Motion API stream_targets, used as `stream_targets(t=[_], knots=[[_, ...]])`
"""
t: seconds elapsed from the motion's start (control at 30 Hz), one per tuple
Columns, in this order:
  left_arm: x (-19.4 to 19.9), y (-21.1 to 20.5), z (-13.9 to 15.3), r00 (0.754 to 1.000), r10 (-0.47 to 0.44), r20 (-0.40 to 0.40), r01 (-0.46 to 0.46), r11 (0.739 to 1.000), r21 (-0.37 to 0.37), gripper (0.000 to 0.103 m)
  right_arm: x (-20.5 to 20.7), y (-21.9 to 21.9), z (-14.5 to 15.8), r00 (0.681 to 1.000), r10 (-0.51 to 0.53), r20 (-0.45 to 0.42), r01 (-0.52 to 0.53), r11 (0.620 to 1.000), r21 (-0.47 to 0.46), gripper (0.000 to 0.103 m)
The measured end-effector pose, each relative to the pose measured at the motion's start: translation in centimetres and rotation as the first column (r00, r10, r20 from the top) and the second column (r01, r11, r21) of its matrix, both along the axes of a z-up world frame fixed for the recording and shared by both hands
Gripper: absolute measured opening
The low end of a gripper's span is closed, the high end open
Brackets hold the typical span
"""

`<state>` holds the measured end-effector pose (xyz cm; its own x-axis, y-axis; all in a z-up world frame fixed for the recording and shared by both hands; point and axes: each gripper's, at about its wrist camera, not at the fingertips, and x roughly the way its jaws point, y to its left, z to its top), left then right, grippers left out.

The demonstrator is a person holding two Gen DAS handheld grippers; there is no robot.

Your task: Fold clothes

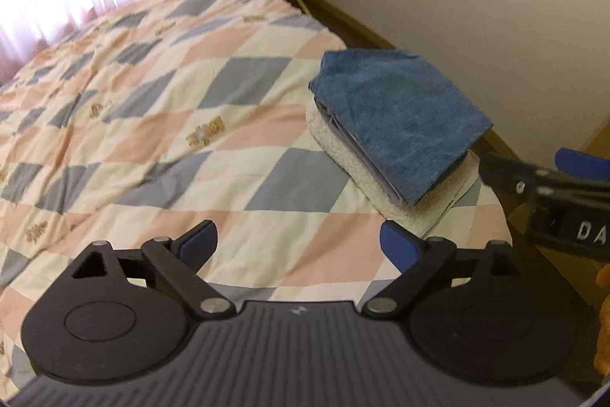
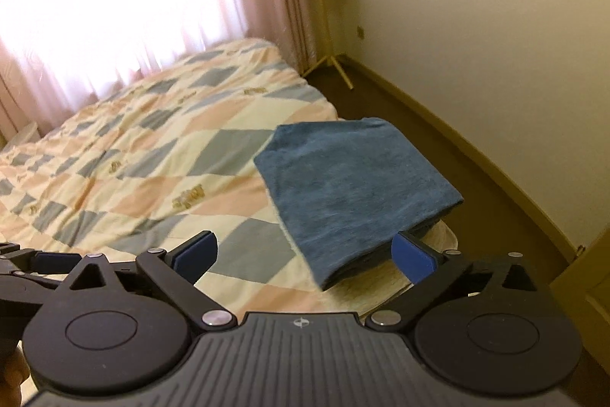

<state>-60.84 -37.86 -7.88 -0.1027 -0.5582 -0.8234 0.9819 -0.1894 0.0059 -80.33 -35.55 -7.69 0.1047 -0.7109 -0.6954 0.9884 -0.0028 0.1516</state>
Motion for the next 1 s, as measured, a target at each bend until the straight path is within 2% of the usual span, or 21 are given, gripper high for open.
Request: stream_targets(t=[0.13,0.2,0.4,0.53,0.73,1.0], knots=[[0.7,2.1,1.5,0.999,-0.037,0.0,0.037,0.999,-0.029,0.095,1.5,2.8,1.4,0.998,-0.054,-0.018,0.055,0.999,0.002,0.101],[0.8,3.0,2.0,0.999,-0.046,0.003,0.047,0.998,-0.042,0.102,1.8,3.6,1.8,0.995,-0.09,-0.03,0.091,0.996,0.016,0.102],[0.3,5.1,3.5,1.0,-0.027,0.002,0.027,0.999,-0.046,0.102,1.4,6.4,3.3,0.984,-0.176,-0.039,0.177,0.984,0.013,0.103],[-0.6,6.2,4.5,0.999,-0.029,0.038,0.03,0.999,-0.04,0.102,0.2,7.6,4.4,0.975,-0.22,-0.032,0.221,0.975,0.017,0.103],[-1.7,7.2,5.8,1.0,0.026,-0.013,-0.027,0.999,-0.029,0.102,-1.8,8.7,6.2,0.977,-0.213,0.007,0.212,0.976,0.052,0.103],[-5.5,9.8,5.2,0.999,0.022,0.035,-0.022,1.0,-0.008,0.102,-4.4,11.1,6.0,0.983,-0.183,0.022,0.18,0.98,0.085,0.103]])
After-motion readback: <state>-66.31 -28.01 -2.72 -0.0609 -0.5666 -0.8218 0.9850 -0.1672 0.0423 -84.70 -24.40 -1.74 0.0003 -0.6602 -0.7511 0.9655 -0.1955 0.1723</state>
